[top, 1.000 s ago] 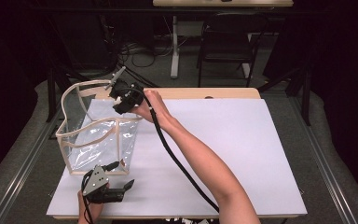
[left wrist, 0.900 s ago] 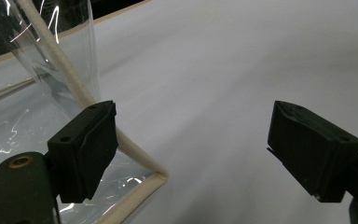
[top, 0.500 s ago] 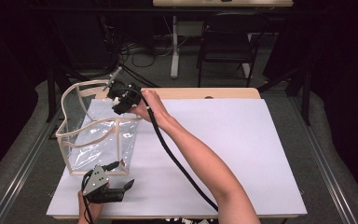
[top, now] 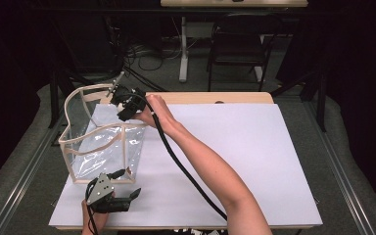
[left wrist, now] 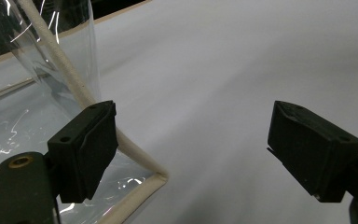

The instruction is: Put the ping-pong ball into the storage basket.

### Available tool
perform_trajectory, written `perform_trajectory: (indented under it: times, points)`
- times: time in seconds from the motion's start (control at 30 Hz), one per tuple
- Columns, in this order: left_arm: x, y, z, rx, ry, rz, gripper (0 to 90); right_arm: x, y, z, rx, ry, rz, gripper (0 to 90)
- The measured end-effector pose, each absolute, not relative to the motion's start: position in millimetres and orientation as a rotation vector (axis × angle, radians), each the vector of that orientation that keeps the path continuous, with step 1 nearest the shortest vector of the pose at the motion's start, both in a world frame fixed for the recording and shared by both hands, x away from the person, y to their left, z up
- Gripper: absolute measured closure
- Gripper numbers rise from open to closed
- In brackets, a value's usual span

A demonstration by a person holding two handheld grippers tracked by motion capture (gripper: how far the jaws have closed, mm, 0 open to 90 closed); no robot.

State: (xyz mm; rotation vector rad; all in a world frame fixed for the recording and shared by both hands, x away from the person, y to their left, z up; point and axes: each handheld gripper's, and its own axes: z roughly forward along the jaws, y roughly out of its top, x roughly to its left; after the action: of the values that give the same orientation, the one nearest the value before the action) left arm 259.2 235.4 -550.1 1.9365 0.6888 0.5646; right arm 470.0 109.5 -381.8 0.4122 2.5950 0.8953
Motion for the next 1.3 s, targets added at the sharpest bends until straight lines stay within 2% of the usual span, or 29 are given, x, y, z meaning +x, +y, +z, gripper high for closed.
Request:
perform_trajectory:
  times: [0.47,0.73,0.97,1.3]
  points:
    - [259,236,-550,1.937,0.689,0.56,15.9,473,115,-385,0.424,2.608,0.871,49.6]
    - [259,237,-550,1.931,0.692,0.566,15.9,475,110,-385,0.488,2.608,0.896,35.2]
    - [259,236,-550,1.937,0.689,0.564,15.9,475,89,-381,0.55,2.601,0.996,22.5]
    - [259,236,-550,1.938,0.69,0.56,15.9,467,59,-372,0.568,2.592,1.112,14.6]
